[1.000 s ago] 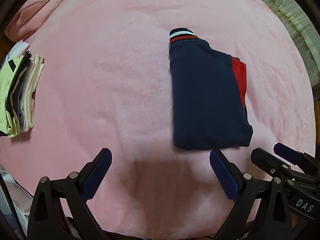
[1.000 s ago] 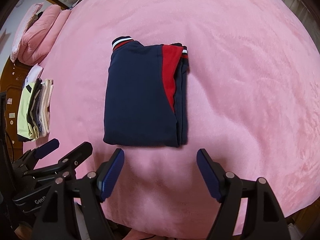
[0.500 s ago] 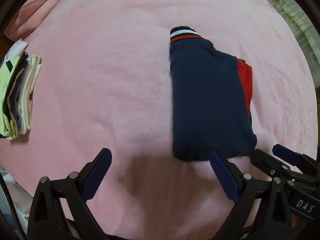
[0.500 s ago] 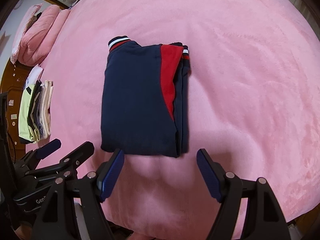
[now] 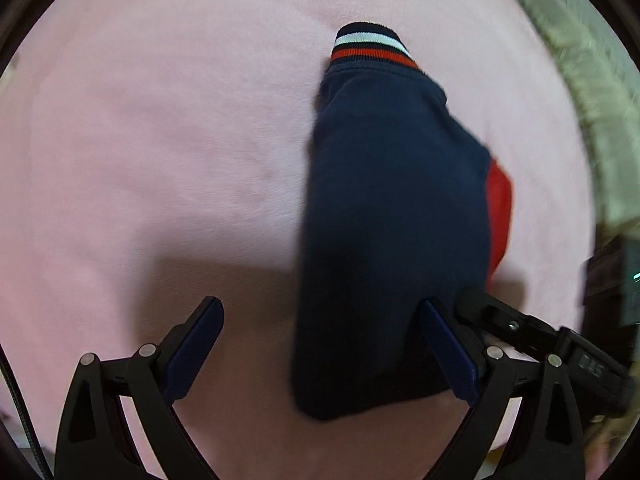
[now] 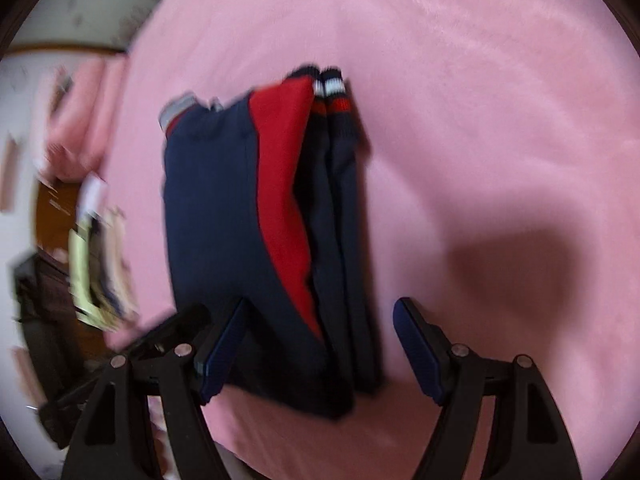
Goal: Fold large clothes
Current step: 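Grasp the folded jacket with both tools and lift it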
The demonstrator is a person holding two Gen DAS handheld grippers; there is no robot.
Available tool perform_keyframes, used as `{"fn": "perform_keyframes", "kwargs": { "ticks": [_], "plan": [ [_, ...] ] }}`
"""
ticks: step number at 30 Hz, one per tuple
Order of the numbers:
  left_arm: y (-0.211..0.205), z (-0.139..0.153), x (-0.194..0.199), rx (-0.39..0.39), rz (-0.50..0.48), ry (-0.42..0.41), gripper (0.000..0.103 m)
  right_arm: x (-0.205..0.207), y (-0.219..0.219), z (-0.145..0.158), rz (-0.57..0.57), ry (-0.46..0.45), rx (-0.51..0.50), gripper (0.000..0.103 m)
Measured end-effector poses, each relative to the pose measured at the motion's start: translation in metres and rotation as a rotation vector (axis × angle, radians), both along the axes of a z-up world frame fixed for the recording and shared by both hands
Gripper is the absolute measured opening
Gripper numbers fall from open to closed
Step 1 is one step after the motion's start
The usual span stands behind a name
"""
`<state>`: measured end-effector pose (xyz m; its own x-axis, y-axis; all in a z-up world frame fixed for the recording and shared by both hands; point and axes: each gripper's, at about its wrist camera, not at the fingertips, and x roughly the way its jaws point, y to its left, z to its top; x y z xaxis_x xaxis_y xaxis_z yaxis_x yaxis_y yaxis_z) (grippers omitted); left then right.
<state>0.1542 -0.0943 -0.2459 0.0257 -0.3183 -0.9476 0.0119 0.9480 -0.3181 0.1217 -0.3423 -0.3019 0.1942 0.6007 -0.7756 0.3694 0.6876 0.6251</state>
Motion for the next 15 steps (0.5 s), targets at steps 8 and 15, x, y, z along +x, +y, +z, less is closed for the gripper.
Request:
{"fn": "perform_keyframes", "kwargs": {
  "ticks": [8,15],
  "plan": [
    [0.005,-0.03,0.021,-0.2,0.045,0.035,0.086,0.011,-0.005,-0.024,-0.111,-0.069,0.205,0.051],
    [-0.001,-0.01,0.011,-0.193,0.002,-0.013,0.058,0.001,-0.001,-0.017,-0.156,-0.093,0.239,0.036]
  ]
}}
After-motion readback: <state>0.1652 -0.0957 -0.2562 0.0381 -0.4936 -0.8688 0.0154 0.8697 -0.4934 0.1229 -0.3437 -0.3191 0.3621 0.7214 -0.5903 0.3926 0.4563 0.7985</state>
